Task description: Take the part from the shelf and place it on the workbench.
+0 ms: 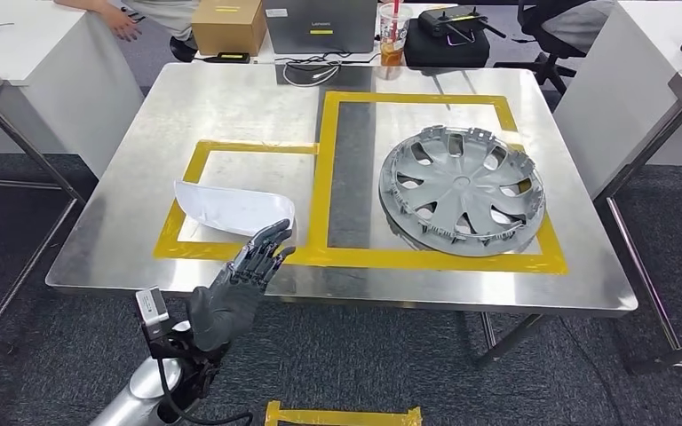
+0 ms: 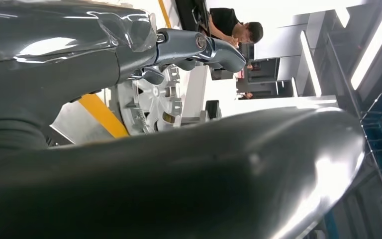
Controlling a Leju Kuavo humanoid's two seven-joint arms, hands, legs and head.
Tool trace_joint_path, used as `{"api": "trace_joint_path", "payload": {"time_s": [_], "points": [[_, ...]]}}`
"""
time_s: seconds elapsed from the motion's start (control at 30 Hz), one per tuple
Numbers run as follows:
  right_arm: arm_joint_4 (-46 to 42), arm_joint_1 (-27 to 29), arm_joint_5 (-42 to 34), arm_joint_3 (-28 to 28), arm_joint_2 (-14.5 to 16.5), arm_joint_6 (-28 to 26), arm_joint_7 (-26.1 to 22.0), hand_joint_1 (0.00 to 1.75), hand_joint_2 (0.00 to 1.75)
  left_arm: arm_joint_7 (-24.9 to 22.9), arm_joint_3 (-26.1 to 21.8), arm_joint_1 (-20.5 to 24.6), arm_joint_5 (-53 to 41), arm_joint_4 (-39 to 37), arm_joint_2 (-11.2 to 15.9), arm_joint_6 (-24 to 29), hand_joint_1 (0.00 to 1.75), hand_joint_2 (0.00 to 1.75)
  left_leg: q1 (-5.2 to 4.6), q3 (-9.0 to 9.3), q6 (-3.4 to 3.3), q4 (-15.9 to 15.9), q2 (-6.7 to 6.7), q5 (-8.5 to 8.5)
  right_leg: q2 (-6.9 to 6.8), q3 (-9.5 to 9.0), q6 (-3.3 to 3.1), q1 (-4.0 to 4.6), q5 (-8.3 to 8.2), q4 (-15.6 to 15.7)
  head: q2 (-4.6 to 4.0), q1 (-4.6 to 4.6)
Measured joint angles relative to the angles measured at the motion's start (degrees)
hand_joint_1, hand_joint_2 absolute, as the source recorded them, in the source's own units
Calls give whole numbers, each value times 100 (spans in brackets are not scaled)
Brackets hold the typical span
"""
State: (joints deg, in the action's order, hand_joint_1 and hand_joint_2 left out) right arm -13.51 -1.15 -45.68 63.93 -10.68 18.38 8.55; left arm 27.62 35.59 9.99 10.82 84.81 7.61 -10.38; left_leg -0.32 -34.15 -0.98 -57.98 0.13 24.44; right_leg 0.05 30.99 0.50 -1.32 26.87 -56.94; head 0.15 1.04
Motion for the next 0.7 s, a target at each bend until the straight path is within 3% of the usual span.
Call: {"api": "trace_joint_path", "payload": {"time_s": [0.07,0.13,0.2,0.23,0.33,0.4,0.47,0.53,0.57,0.63,0.7], "points": [[0,-1,-4,0,-1,0,-8,0,0,-2,14,9,0,1,2,-18,0,0,28,-147,68,-377,-10,305,-5,28,-67,-29,-54,10,0,18],[0,1,-5,0,-4,0,-16,0,0,-8,23,12,0,0,4,-35,0,0,63,-414,126,-1113,-12,745,-6,91,-92,-15,-97,6,0,33],[0,8,-7,0,-3,0,-18,0,0,-16,28,11,-1,-1,4,-51,0,0,81,-533,141,-1554,-11,912,-5,153,-91,2,-143,1,0,34],[0,9,-9,0,-1,-1,-18,0,0,-22,29,11,-3,0,4,-64,0,0,83,-434,131,-1454,-12,838,-3,175,-88,9,-164,0,1,33],[0,7,-24,0,15,-3,-18,0,0,-40,25,20,-16,23,4,-107,0,0,52,253,20,-322,-15,423,3,205,-47,31,-217,2,2,30],[0,5,-36,0,26,-6,-17,0,0,-52,22,34,-30,49,0,-131,0,0,5,448,-52,63,-15,348,-3,231,16,27,-259,6,1,30],[0,4,-44,0,28,-8,-16,0,0,-64,20,42,-44,64,-3,-160,0,0,-22,419,-100,103,-15,296,-9,250,93,24,-311,26,0,33],[0,5,-49,0,26,-9,-15,0,0,-69,21,55,-49,82,-19,-183,0,0,0,406,-161,210,1,172,-10,339,121,33,-231,-84,0,25],[0,5,-48,0,26,-12,-15,0,0,-71,22,65,-50,90,-33,-190,0,0,13,385,-190,264,9,104,-9,445,107,39,-93,-293,0,19],[1,3,-40,0,27,-28,-15,0,0,-79,24,73,-52,91,-50,-197,0,0,9,294,-227,292,17,11,-9,756,64,30,313,-1027,1,13],[1,5,-28,1,27,-43,-15,0,0,-86,25,68,-52,84,-49,-198,0,0,-9,186,-228,278,17,-55,-9,910,96,22,539,-1554,1,12]]}}
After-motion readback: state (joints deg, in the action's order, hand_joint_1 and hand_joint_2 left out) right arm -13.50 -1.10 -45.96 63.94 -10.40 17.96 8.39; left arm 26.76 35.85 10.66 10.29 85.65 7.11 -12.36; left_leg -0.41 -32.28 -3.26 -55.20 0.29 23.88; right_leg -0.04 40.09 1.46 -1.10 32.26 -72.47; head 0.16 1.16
